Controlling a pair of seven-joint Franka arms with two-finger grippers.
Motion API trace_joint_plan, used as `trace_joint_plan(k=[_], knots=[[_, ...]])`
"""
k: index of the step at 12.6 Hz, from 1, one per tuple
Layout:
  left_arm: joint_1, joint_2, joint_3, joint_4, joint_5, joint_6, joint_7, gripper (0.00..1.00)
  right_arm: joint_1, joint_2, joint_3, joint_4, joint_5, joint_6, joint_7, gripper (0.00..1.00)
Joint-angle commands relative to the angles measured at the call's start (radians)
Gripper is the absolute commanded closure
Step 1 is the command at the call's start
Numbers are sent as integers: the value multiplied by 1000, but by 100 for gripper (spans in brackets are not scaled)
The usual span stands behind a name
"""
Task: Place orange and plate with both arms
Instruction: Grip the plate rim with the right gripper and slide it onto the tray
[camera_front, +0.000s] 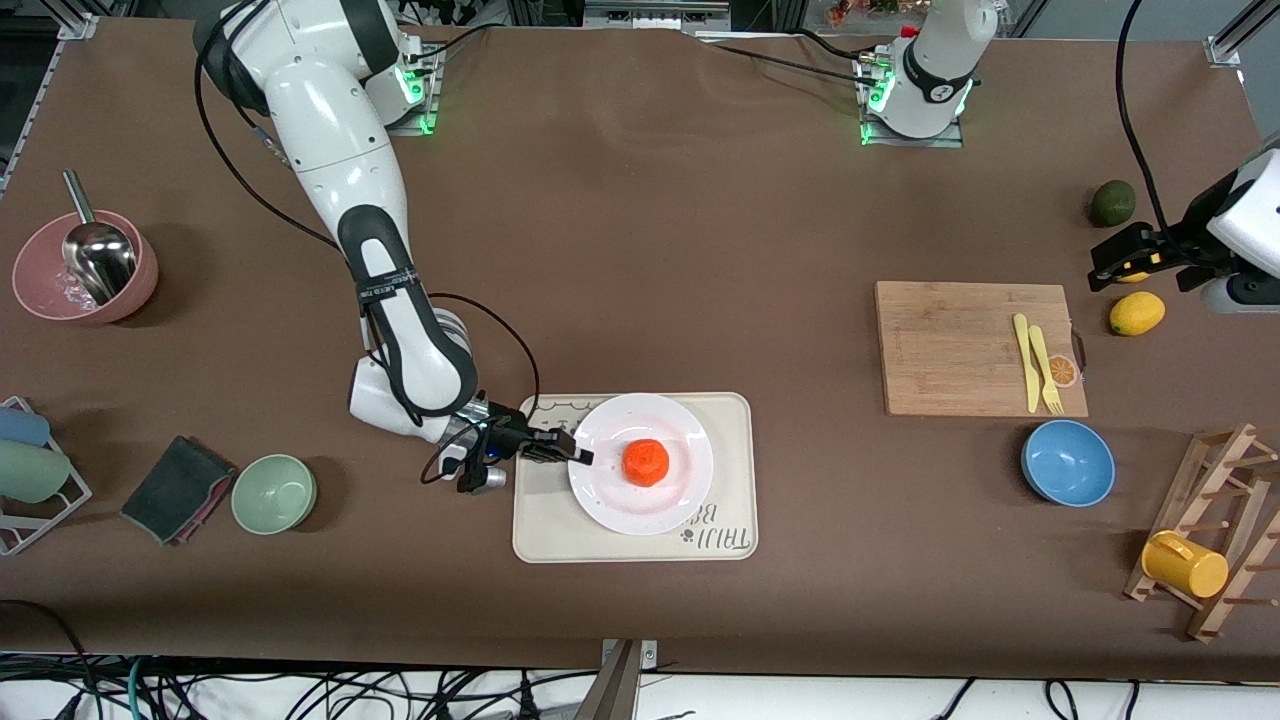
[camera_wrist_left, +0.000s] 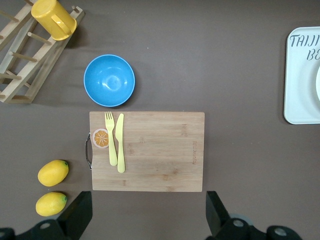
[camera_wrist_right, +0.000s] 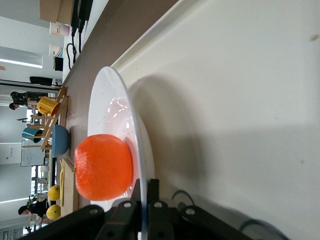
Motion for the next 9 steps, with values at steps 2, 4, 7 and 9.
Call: trace_joint_plan(k=[2,4,7,9], knots=[[-2,0,0,16,10,-5,18,0,11,-1,-20,49,-140,11,25,0],[-2,0,0,16,10,-5,18,0,21,-28,-27,50,-274,28,69,0],[-2,0,0,16,10,-5,18,0,51,-103,-43,37,-662,40,261,0],[-2,0,0,16,10,-5,18,0,51,-190,-46,-13,-934,31,416,0]])
